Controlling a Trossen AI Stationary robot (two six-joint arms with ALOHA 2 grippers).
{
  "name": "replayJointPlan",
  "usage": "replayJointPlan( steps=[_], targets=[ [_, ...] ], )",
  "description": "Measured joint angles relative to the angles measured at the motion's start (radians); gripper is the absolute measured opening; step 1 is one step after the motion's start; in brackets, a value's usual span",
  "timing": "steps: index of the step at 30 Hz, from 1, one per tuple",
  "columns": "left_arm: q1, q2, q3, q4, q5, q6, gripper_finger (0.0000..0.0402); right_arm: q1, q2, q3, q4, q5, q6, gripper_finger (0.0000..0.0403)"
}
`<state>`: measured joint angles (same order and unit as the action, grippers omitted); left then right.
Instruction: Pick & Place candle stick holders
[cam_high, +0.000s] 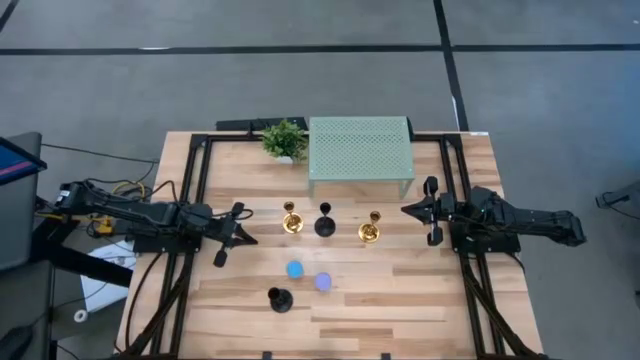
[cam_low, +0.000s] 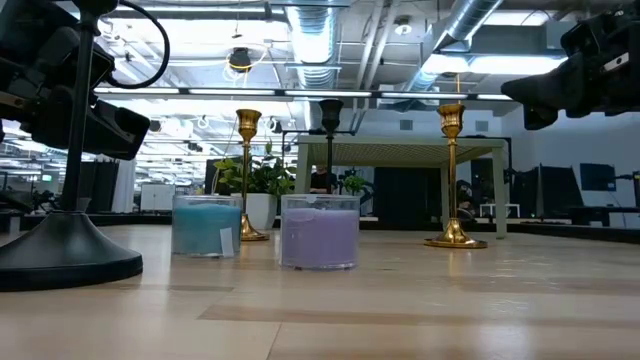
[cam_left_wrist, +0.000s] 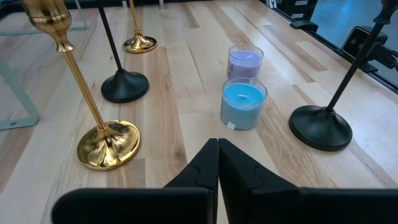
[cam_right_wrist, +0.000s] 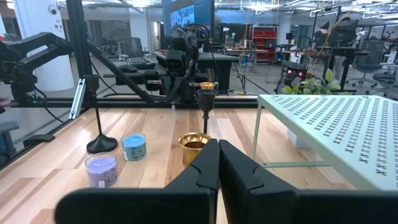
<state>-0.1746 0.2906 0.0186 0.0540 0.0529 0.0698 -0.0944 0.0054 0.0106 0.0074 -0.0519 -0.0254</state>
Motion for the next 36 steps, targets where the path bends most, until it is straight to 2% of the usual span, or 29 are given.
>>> replayJointPlan(
  steps=[6, 11, 25, 31, 33, 36],
  targets=[
    [0.0, 0.0, 0.0, 0.001, 0.0, -0.006, 0.0008, 0.0, 0.0, 0.0, 0.0, 0.0, 0.0, 0.0],
    [0.0, 0.0, 0.0, 0.017, 0.0, -0.159, 0.0008, 0.0, 0.0, 0.0, 0.0, 0.0, 0.0, 0.0],
    [0.0, 0.0, 0.0, 0.085, 0.0, -0.235, 0.0008, 0.0, 0.0, 0.0, 0.0, 0.0, 0.001, 0.0],
    [0.0, 0.0, 0.0, 0.09, 0.0, -0.232, 0.0008, 0.0, 0.0, 0.0, 0.0, 0.0, 0.104, 0.0],
    [0.0, 0.0, 0.0, 0.09, -0.019, -0.201, 0.0008, 0.0, 0.0, 0.0, 0.0, 0.0, 0.11, 0.0],
    [0.0, 0.0, 0.0, 0.091, -0.112, -0.153, 0.0008, 0.0, 0.0, 0.0, 0.0, 0.0, 0.098, 0.0]
  ],
)
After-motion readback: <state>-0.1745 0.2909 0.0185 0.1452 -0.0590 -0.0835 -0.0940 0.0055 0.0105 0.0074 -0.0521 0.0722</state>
